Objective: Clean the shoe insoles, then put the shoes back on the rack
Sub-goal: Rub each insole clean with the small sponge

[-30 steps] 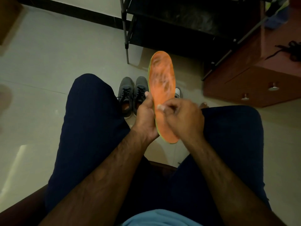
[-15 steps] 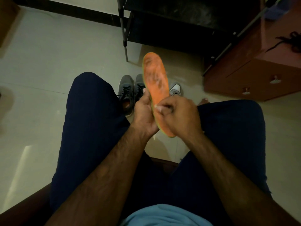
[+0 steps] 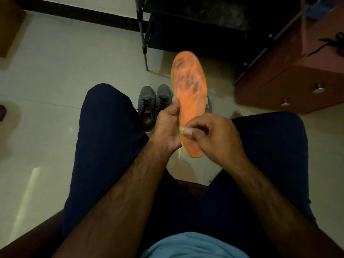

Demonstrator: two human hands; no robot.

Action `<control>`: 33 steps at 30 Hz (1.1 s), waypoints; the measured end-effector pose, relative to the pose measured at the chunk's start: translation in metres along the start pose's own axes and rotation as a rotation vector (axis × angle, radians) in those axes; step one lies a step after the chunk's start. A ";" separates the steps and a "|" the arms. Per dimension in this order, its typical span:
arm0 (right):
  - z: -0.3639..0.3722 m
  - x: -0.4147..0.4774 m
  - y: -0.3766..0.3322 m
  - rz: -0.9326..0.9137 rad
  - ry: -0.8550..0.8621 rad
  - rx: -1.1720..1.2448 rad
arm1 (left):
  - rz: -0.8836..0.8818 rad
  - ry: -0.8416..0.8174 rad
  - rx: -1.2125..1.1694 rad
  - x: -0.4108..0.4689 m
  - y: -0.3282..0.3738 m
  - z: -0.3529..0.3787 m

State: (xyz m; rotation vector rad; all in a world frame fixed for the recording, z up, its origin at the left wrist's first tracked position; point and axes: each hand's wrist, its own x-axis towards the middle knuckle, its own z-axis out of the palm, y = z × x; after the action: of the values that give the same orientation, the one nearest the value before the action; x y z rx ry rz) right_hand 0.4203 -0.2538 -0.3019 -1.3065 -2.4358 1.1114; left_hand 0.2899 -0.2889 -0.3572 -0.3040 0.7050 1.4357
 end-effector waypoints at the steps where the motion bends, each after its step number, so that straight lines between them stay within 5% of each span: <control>1: -0.003 0.008 0.004 0.034 0.073 -0.037 | 0.008 -0.004 0.009 -0.001 -0.002 0.003; 4: -0.006 0.028 0.015 0.080 0.261 -0.119 | 0.016 -0.007 0.011 -0.003 -0.008 0.004; 11: 0.017 -0.014 0.015 -0.088 0.061 0.005 | 0.096 0.180 0.043 -0.004 0.011 0.007; 18: -0.002 0.033 0.024 -0.027 0.310 -0.059 | 0.081 0.084 -0.041 -0.001 0.003 0.005; 22: 0.007 0.020 0.018 -0.023 0.203 0.089 | 0.078 0.082 -0.084 0.000 0.006 0.001; 27: 0.011 0.012 0.023 0.287 0.139 0.745 | 0.109 0.069 -0.062 0.001 0.003 0.001; 33: -0.005 0.018 0.030 0.233 0.138 0.676 | 0.125 -0.013 -0.195 -0.005 0.013 -0.002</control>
State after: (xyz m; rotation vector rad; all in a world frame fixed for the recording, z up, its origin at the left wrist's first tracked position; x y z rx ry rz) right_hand 0.4313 -0.2272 -0.3218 -1.3722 -1.6027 1.6382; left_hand 0.2774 -0.2922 -0.3526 -0.4068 0.5822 1.6280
